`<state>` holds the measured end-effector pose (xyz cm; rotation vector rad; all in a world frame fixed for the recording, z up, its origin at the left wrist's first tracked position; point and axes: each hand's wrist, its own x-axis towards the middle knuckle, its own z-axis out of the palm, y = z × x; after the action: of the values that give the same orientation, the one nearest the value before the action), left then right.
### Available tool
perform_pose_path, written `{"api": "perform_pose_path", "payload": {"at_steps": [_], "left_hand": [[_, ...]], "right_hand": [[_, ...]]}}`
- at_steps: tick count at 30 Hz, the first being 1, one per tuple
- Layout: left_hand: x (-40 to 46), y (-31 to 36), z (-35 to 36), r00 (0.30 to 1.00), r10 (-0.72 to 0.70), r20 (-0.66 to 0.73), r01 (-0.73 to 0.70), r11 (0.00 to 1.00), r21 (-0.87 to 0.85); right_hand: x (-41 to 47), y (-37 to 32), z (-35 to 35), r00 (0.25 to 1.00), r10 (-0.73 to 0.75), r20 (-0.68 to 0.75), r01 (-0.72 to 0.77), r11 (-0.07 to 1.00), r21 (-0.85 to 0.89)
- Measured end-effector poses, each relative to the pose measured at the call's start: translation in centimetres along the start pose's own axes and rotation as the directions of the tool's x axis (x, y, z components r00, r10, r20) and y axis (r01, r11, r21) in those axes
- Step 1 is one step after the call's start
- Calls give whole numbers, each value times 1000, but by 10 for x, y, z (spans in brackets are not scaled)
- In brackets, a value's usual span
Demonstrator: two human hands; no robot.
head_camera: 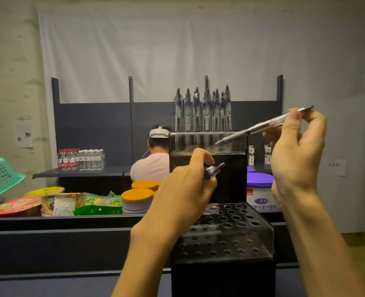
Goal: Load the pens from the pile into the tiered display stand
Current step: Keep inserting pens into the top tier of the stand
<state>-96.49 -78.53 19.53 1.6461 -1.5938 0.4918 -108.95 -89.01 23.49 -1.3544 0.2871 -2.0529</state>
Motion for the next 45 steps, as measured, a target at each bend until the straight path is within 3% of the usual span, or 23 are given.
{"api": "perform_pose_path", "payload": {"at_steps": [8,15,23,34,45], "left_hand": [[2,-1,2,999,51,14,-50,998,-25],[3,-10,1,999,50,22,-48,998,-44],[3,-11,1,998,63,17,-62,997,-55],[3,-8,0,997,73,23,-71,995,-66],[1,-9,1,995,88,-39,-89,996,-26]], "right_hand": [[32,-9,29,991,-129,-21,126,987,-96],[43,-11,48,954,-219,206,289,857,-427],[51,-24,64,919,-44,392,312,690,-653],[54,-24,71,923,-38,382,342,534,-773],[29,-14,51,923,-69,378,345,581,-737]]}}
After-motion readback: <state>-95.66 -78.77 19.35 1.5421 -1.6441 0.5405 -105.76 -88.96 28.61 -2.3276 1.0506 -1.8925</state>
